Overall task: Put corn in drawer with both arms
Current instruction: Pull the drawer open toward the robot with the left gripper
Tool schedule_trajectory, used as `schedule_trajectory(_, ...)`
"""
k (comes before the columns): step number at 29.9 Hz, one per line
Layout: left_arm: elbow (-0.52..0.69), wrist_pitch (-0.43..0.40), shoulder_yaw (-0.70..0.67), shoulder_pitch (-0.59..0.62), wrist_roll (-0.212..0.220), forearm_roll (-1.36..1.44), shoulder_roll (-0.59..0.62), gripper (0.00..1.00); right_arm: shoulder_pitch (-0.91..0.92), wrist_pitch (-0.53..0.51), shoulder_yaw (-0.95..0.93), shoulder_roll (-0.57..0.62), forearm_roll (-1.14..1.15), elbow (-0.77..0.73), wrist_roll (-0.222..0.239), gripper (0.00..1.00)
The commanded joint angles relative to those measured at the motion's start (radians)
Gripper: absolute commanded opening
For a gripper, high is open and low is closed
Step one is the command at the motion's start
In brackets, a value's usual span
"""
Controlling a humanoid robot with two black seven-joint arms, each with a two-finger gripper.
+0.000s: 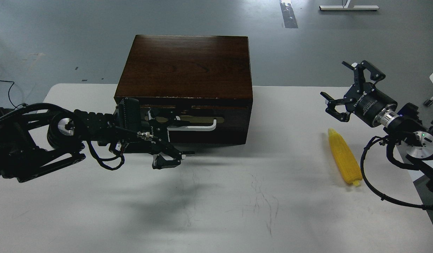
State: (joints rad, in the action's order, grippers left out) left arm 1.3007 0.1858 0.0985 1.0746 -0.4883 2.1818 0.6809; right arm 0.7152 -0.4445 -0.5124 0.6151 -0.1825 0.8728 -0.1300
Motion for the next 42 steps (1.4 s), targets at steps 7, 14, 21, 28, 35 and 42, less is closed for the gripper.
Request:
schedule_trajectory(7, 0.069, 0.000, 0.001, -0.012, 0.000, 0.000, 0.055, 0.83, 0.000, 0.000, 0.002, -0.006, 0.000, 0.000, 0.001, 1.00)
schedule_trajectory(14, 0.124, 0.000, 0.001, -0.031, 0.000, 0.000, 0.092, 0.83, 0.000, -0.002, 0.002, -0.006, 0.000, 0.000, 0.001, 1.00)
schedule_trajectory(21, 0.164, 0.000, -0.002, -0.064, 0.000, 0.000, 0.118, 0.83, 0.000, -0.002, 0.003, -0.008, 0.000, 0.000, 0.001, 1.00)
schedule_trajectory(28, 0.196, 0.000, -0.003, -0.084, 0.000, 0.000, 0.146, 0.83, -0.005, -0.003, 0.006, -0.008, 0.000, 0.000, 0.001, 1.00)
schedule_trajectory(35, 0.222, 0.000, -0.006, -0.091, 0.000, 0.000, 0.175, 0.83, -0.005, -0.003, 0.008, -0.009, 0.000, 0.000, 0.001, 1.00)
schedule_trajectory(42, 0.265, 0.000, -0.006, -0.102, 0.000, 0.000, 0.200, 0.83, -0.005, -0.003, 0.005, -0.014, 0.000, 0.000, 0.001, 1.00)
